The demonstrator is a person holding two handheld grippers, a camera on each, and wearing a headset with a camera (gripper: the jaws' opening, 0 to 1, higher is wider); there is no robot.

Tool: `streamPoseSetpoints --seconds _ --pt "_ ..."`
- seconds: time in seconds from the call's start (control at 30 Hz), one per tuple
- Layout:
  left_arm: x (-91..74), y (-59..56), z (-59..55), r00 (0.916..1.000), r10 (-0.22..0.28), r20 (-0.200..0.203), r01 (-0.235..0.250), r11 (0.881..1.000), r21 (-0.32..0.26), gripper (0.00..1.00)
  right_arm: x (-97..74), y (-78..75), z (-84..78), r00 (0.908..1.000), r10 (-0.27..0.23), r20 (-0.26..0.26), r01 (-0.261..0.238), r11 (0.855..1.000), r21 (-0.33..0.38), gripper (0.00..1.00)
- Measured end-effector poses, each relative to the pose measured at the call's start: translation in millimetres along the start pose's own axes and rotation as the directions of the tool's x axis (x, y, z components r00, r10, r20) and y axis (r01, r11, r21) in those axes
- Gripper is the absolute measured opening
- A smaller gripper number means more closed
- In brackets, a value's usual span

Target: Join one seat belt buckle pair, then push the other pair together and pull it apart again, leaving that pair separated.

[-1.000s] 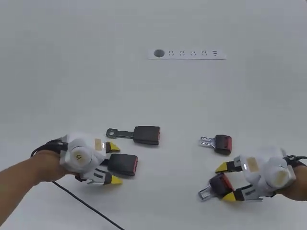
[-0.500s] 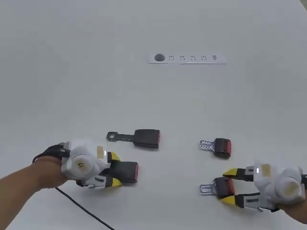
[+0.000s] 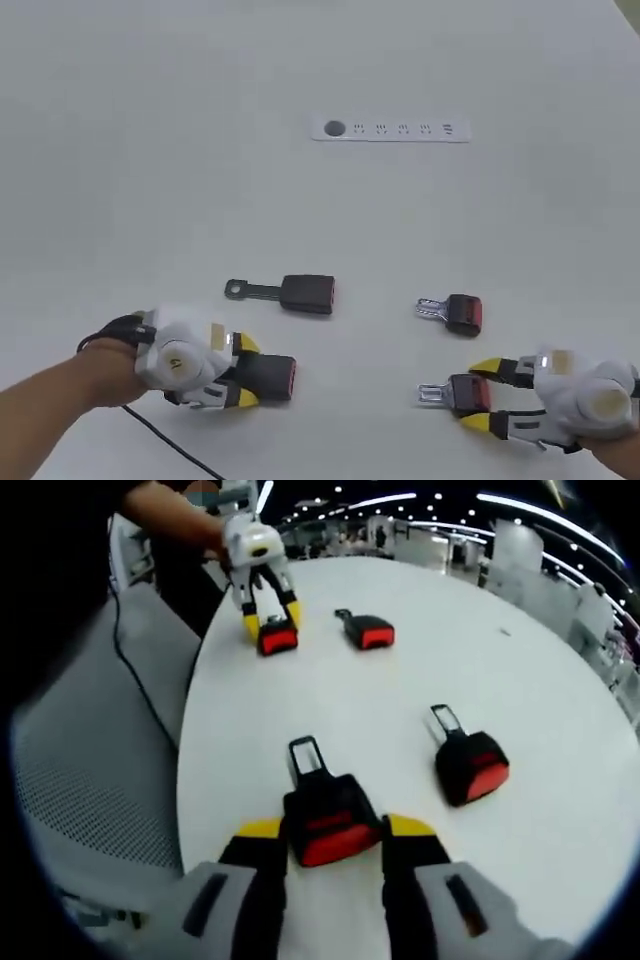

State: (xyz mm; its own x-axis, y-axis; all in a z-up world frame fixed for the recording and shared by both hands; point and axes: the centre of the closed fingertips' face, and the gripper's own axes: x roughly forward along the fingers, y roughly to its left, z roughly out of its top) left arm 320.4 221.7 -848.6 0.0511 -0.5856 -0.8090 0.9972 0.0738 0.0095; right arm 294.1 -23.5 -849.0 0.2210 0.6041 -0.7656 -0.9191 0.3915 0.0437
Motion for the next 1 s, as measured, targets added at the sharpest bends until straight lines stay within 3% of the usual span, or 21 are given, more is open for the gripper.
streamPoseSetpoints --seconds 0.27,0.63,0.8,1.0 --pt "-0.9 0.8 -1.5 1.0000 -0.001 -0.008 0.001 1.000 -0.008 0.36 21.4 3.3 27.0 0.9995 -0.012 0.029 0.012 1.000 0.018 0.36" --pt "0.0 0.6 -1.7 0.9996 0.028 0.004 -0.028 0.998 -0.059 0.36 48.1 21.7 57.8 0.9947 -0.001 0.103 -0.005 0.998 0.055 0.36" --pt "0.5 0.5 -1.4 0.9997 0.026 0.000 -0.026 0.998 -0.050 0.36 61.6 25.6 73.0 0.9947 -0.007 0.103 -0.001 0.997 0.074 0.36" --pt "1.4 0.4 -1.3 0.9998 0.014 -0.017 -0.014 0.999 -0.038 0.36 79.9 36.9 93.6 0.9951 0.002 0.099 -0.006 0.999 0.041 0.36"
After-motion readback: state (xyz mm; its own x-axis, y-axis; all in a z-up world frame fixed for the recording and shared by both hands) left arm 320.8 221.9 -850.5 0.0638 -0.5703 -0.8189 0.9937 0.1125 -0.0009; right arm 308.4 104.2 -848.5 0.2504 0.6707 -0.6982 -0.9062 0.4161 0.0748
